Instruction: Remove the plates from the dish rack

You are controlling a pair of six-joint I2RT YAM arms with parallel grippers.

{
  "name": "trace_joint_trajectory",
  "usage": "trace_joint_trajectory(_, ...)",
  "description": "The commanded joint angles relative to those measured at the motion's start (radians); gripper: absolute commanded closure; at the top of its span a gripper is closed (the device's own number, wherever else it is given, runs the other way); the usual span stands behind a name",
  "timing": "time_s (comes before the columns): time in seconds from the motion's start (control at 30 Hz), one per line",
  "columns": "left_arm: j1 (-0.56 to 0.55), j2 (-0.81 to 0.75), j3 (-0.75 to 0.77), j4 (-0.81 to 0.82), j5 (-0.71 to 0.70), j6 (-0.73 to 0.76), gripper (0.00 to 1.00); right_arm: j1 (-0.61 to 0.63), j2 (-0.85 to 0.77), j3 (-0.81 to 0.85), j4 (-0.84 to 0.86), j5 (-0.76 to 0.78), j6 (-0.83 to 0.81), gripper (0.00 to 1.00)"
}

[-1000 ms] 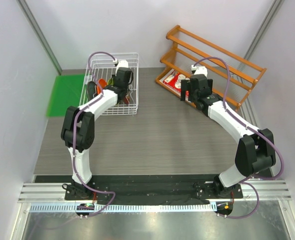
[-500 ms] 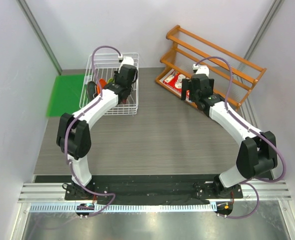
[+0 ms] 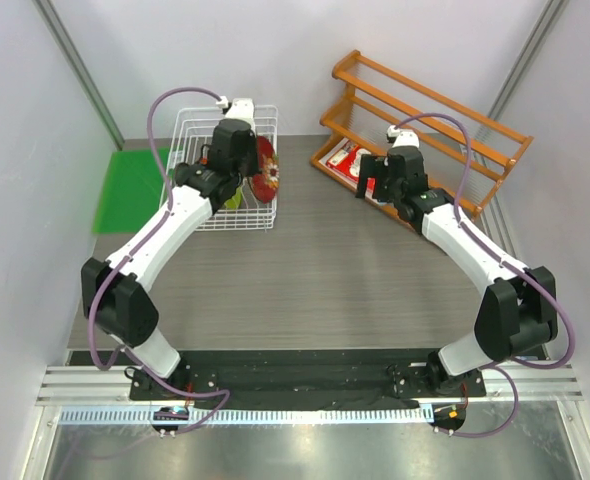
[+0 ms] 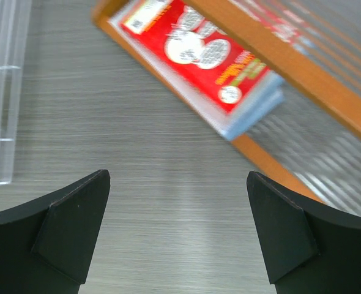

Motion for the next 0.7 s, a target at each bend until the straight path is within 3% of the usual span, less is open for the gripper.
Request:
trace_joint_trajectory(0.0, 0.015, -0.087, -0.112, 0.145, 0.348, -0.166, 1.0, -0.082, -0.034, -0.021, 0.114, -0.266, 0.13, 0.01)
trace_joint_trajectory(0.07, 0.024, -0.1, -0.157, 0.22, 0.463, -0.236, 1.0, -0.136, -0.023, -0.079, 0.22, -0.471, 0.242, 0.03)
trace_joint_trajectory(0.17, 0.027, -0.106, -0.223, 0.304, 0.539, -0.287, 1.0, -0.21, 0.007, -0.17, 0.384, -0.624, 0.345, 0.05)
trace_joint_trajectory(0.4, 0.032, -0.11, -0.341, 0.513, 0.671, -0.425, 1.0, -0.212, 0.056, -0.28, 0.49, -0.785, 0.411, 0.07)
trace_joint_trajectory(0.67, 0.047, -0.002, -0.424, 0.766, 0.795, -0.61, 1.0, -0.212, 0.061, -0.36, 0.63, -0.865, 0.476, 0.07)
